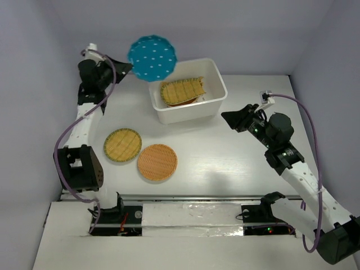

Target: Place the plates into the plastic bin on the countertop

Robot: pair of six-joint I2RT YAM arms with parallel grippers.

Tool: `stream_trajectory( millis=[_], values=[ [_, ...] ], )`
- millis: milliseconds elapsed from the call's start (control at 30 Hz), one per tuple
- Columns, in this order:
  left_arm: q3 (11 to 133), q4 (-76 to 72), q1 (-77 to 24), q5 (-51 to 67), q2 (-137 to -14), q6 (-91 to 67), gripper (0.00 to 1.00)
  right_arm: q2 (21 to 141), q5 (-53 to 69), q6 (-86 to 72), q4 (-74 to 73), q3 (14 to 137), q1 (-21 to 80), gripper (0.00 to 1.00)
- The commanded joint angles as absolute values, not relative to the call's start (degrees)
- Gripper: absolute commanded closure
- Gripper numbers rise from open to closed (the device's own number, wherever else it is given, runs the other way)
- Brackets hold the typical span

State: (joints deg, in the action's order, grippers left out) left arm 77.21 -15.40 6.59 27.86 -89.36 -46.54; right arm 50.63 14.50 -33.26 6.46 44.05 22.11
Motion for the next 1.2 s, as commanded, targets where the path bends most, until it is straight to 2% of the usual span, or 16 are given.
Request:
stream_trajectory(
  millis=[0, 233, 500, 700, 733, 767, 800, 833, 867, 933, 1033, 1100, 1133, 1167],
  values=[
    [85.9, -21.9, 0.0, 27.8, -90.5, -46.8, 1.00, 47.8, 13.6, -33.1, 6.4, 43.8, 22.2, 0.67],
    [96.8, -15.7, -10.2, 23.6, -102.7, -42.5, 1.00, 45.3, 12.7, -33.1, 3.5, 43.4, 22.2, 0.67],
    [105.3, -10.9, -14.1, 21.1, -114.5, -36.9, 1.00, 42.6, 11.5, -33.4, 1.8, 41.3, 22.2, 0.67],
    [109.6, -3.1, -16.1, 17.9, -117.5, -30.2, 1.00, 45.3, 12.4, -33.3, 3.2, 40.3, 22.2, 0.67],
    [109.7, -1.9, -16.6, 17.2, -117.5, -29.7, 0.89, 45.8, 12.8, -33.2, 3.5, 40.3, 22.2, 0.71],
    [109.5, -1.6, -16.6, 16.8, -117.2, -29.2, 0.81, 46.4, 13.1, -33.2, 4.1, 40.0, 22.2, 0.80],
    [109.4, -1.3, -16.6, 16.4, -116.9, -28.5, 0.73, 46.9, 13.4, -33.2, 4.6, 39.8, 22.2, 0.85],
    [109.3, -0.6, -17.1, 16.0, -116.5, -27.1, 0.57, 48.2, 14.2, -33.2, 5.0, 39.6, 22.2, 0.89],
    [109.2, -0.4, -17.1, 14.4, -115.2, -26.3, 0.50, 48.9, 14.6, -33.2, 5.9, 39.4, 22.2, 0.94],
    [108.6, -0.1, -17.1, 12.9, -113.3, -24.4, 0.34, 51.2, 15.0, -33.6, 6.8, 39.0, 22.9, 0.95],
    [105.8, -1.5, -17.7, 10.4, -108.0, -23.1, 0.26, 53.5, 14.3, -33.7, 8.8, 38.9, 25.0, 0.95],
    [103.0, -2.8, -17.7, 9.1, -103.2, -22.2, 0.26, 56.9, 13.6, -33.7, 9.8, 39.6, 27.9, 0.94],
    [102.1, -4.3, -17.7, 8.5, -101.4, -21.8, 0.26, 58.2, 12.8, -33.9, 10.2, 39.9, 29.1, 0.92],
    [99.9, -4.9, -17.7, 7.0, -97.8, -21.4, 0.26, 60.8, 12.2, -34.1, 11.2, 40.2, 30.2, 0.84]
  ],
)
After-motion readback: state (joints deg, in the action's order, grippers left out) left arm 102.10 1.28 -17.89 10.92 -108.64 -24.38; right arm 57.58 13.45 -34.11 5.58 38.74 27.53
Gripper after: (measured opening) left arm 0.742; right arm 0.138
